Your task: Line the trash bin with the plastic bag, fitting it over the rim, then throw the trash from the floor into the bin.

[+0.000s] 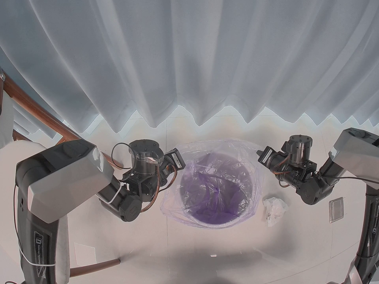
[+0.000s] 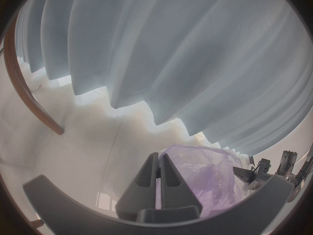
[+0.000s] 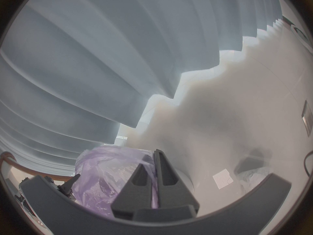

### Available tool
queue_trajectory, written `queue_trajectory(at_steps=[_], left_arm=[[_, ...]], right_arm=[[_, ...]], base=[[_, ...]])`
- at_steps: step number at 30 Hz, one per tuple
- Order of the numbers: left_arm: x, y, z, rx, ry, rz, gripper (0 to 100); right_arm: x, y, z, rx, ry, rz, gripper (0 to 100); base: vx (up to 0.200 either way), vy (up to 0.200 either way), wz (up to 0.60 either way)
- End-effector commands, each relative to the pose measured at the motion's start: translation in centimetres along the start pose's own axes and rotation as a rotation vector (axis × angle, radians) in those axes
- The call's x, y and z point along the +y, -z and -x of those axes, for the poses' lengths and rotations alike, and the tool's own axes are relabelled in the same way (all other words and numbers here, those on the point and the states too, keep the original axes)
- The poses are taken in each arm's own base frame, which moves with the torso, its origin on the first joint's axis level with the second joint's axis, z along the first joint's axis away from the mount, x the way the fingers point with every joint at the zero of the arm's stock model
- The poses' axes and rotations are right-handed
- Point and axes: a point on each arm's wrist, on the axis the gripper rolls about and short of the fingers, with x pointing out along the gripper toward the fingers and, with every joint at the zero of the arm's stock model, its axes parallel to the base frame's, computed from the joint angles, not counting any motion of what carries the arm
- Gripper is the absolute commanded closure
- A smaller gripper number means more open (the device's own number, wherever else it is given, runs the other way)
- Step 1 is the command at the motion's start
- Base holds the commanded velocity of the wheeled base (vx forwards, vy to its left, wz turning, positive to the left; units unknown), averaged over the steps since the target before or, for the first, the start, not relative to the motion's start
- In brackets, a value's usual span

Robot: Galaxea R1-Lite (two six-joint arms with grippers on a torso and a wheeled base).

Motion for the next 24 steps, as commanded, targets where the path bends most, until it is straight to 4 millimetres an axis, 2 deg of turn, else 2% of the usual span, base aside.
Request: queue_trajectory(at_steps=[1, 8, 14, 19, 24], left_arm=[[1.5, 1.2, -0.6, 0.031, -0.041, -0.005, 100], [2.0, 3.4, -1.0, 0.075, -0.053, -0.010, 100], [1.3, 4.3, -0.8, 0.093, -0.043, 0.013, 100], [1.2, 4.9, 0.0, 0.121, -0.055, 0.031, 100], [1.4, 4.7, 2.0, 0.145, -0.082, 0.023, 100]], right_arm=[[-1.0, 1.2, -1.0, 0.041, 0.036, -0.022, 100], [-1.1, 1.2, -1.8, 0.088, 0.085, -0.090, 100], [-1.3, 2.2, -1.5, 0.128, 0.106, -0.092, 100], [-1.4, 3.5, -0.6, 0.170, 0.121, -0.086, 100], [-0.5, 5.2, 1.6, 0.239, 0.125, -0.066, 100]], base=[[0.000, 0.000, 0.00], [0.000, 0.000, 0.00], [0.000, 0.000, 0.00], [0.000, 0.000, 0.00], [0.000, 0.000, 0.00]])
